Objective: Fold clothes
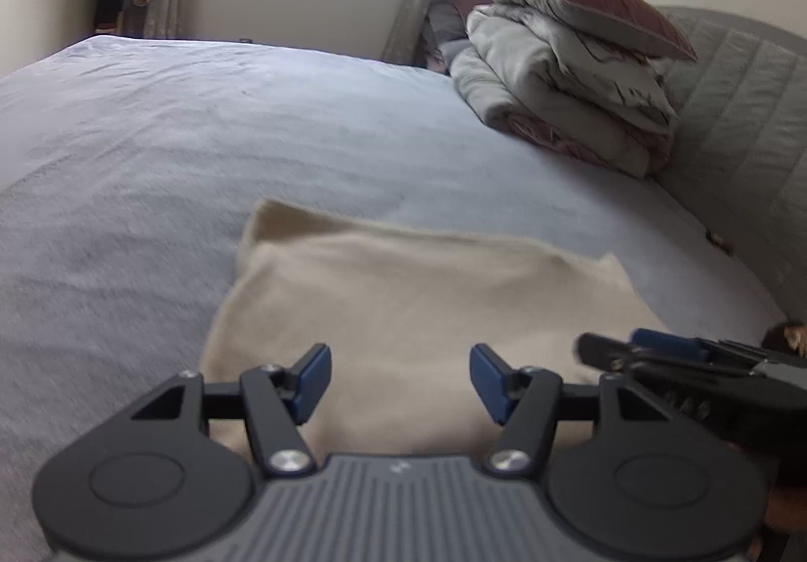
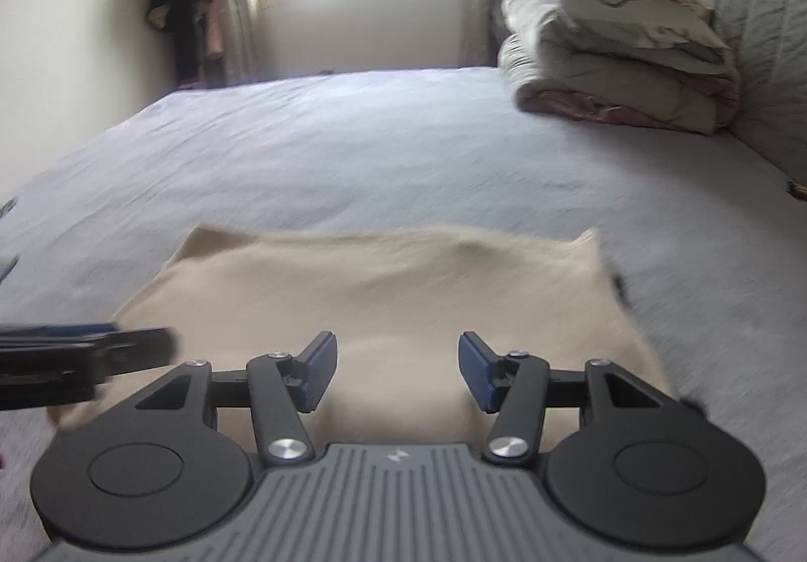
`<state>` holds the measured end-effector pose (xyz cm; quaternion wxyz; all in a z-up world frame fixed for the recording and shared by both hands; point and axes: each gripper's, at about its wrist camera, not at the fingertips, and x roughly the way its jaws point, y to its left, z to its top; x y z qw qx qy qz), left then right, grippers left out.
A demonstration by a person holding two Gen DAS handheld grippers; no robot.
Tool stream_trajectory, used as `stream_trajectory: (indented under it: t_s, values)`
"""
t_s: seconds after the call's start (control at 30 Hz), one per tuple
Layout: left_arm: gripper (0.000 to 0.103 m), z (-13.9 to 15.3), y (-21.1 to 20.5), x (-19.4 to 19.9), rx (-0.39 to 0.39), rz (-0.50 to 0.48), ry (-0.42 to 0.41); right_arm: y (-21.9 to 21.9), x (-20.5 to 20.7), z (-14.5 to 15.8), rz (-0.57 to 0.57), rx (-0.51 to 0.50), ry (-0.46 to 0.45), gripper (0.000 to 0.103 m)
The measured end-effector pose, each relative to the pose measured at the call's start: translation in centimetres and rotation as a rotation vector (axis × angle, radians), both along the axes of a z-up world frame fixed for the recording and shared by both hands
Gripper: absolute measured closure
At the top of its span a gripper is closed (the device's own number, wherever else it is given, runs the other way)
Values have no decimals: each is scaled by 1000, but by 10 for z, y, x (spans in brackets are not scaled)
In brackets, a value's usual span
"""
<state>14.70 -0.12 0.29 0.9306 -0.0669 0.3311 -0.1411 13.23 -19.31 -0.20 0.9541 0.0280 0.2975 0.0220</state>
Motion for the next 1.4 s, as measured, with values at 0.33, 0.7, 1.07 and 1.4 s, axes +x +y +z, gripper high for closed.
stream_trajectory:
  t_s: [0.33, 0.7, 1.07, 1.4]
  values:
    - [39, -28, 15, 4, 26, -42, 7, -21, -6, -16, 45, 5, 8, 44]
    - [39, 0, 89, -17, -165, 80, 154, -108, -35, 17, -111, 32, 51, 40]
    - [40, -31, 131, -17, -548, 232, 401, -164, -53, -13, -267, 477, 167, 40]
    - [61, -65, 120, -5, -802, 366, 415, -163, -42, -37, -450, 745, 123, 49]
